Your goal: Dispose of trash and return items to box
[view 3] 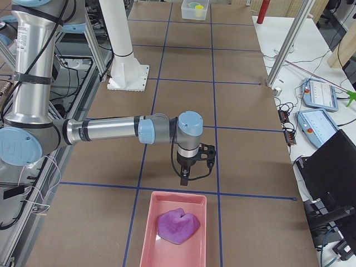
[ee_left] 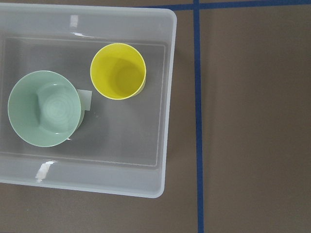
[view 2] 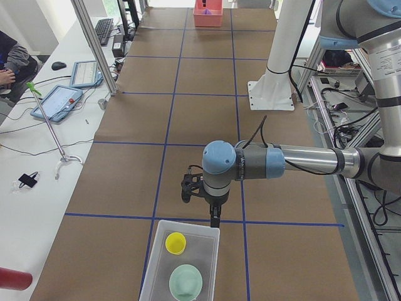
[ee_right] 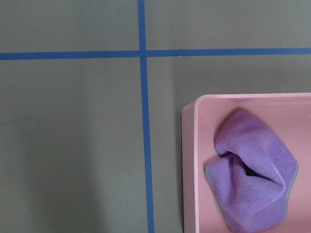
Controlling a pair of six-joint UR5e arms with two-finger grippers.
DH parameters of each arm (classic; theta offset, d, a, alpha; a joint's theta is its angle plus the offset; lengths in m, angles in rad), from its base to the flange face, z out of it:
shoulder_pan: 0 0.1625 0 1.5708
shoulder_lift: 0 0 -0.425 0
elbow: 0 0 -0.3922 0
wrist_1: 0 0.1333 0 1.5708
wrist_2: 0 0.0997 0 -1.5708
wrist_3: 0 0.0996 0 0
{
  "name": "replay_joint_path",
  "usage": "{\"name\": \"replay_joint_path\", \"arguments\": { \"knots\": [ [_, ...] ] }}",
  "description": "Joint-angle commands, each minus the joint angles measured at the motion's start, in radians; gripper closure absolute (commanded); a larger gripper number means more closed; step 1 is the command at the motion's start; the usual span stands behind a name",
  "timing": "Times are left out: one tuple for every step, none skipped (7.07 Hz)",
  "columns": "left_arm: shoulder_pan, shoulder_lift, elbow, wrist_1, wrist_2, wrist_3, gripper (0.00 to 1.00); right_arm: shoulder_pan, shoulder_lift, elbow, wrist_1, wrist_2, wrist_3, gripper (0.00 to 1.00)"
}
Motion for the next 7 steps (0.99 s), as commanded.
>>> {"name": "replay_joint_path", "arguments": {
  "knots": [
    [-0.001,0.003,-0.006,-0.001,0.000,-0.001,0.02,0.001,0.000,-0.006,0.000,-0.001,0.005,0.00],
    [0.000,0.014,-0.011,-0.003,0.000,0.001,0.02,0.000,0.000,-0.006,0.003,0.005,0.007,0.00],
    [0.000,0.014,-0.011,-0.001,0.001,-0.001,0.02,0.000,0.001,-0.004,0.006,0.008,0.010,0.00],
    [0.002,0.014,-0.011,-0.003,0.001,0.001,0.02,0.000,0.001,-0.004,0.005,0.008,0.011,0.00],
    [0.003,0.014,-0.012,-0.003,0.001,0.001,0.02,0.001,0.000,-0.004,0.002,0.006,0.011,0.00],
    [0.003,0.012,-0.012,-0.004,0.001,0.001,0.02,0.001,0.000,-0.003,0.000,0.008,0.010,0.00],
    [0.003,0.012,-0.012,-0.004,0.001,0.001,0.02,0.000,0.000,-0.003,0.005,0.008,0.011,0.00]
  ]
}}
